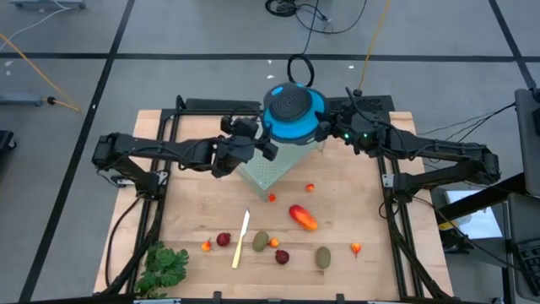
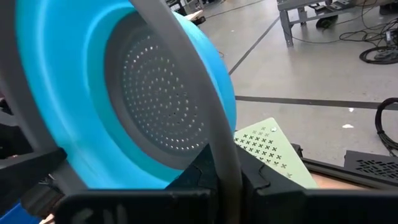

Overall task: Pick & Place Fruit
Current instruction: Put the blue strainer bowl on the shelf

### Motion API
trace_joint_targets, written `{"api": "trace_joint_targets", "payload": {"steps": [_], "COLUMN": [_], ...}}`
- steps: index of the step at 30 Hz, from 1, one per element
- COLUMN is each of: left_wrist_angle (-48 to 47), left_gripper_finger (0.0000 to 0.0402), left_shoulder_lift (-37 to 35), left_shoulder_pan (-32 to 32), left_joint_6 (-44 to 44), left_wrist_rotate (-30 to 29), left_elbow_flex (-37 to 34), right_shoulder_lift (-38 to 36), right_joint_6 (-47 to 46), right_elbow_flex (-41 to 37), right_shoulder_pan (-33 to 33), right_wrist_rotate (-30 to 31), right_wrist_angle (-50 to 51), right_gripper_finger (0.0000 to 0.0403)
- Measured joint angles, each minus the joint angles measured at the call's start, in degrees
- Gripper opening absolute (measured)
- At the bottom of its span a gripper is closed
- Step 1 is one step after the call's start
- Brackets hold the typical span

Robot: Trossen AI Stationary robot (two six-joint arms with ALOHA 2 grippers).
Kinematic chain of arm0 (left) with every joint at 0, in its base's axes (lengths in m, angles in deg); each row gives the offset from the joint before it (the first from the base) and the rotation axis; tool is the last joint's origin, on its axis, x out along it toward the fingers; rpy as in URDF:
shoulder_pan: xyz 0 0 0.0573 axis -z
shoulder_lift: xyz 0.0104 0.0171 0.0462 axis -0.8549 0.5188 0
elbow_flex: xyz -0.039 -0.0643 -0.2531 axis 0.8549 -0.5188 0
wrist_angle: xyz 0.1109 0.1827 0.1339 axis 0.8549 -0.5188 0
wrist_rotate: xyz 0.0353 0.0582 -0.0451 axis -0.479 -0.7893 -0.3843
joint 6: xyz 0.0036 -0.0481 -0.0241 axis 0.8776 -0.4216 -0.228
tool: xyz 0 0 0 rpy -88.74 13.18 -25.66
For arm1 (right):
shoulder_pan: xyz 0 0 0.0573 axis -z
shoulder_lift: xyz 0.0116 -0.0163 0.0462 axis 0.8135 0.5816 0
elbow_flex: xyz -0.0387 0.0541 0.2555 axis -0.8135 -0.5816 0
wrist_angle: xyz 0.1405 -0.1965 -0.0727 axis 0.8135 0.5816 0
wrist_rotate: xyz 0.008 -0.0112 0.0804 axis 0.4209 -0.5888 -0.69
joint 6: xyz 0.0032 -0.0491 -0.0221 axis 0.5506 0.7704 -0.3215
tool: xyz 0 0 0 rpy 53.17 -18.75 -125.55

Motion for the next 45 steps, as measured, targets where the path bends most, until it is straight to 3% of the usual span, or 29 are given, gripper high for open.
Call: {"api": "trace_joint_targets", "payload": {"steps": [8,17,30,40,45], "left_wrist_angle": [0.1,1.6,1.2,1.3,1.3], "left_gripper_finger": [0.0227,0.0227,0.0227,0.0227,0.0227], "left_shoulder_lift": [-0.1,-0.1,-0.1,-0.1,-0.1], "left_shoulder_pan": [-1.4,-2.5,-2.5,-2.5,-2.4], "left_joint_6": [-3.9,-12.3,-27.7,-29.5,-35.7], "left_wrist_rotate": [0.2,8.7,8.6,8.7,8.9], "left_elbow_flex": [0.0,0.0,0.0,0.0,0.0], "right_shoulder_lift": [0.0,0.0,-0.1,-0.1,-0.1], "right_joint_6": [0.7,2.3,5.1,6.3,6.3], "right_elbow_flex": [0.0,0.0,0.0,0.0,0.0], "right_shoulder_pan": [-1.7,-1.8,-1.8,-1.8,-1.8], "right_wrist_rotate": [1.1,2.0,2.9,1.6,1.3], "right_wrist_angle": [-2.1,-2.3,-2.1,-2.0,-2.0], "right_gripper_finger": [0.0004,0.0004,0.0004,0.0004,0.0004]}}
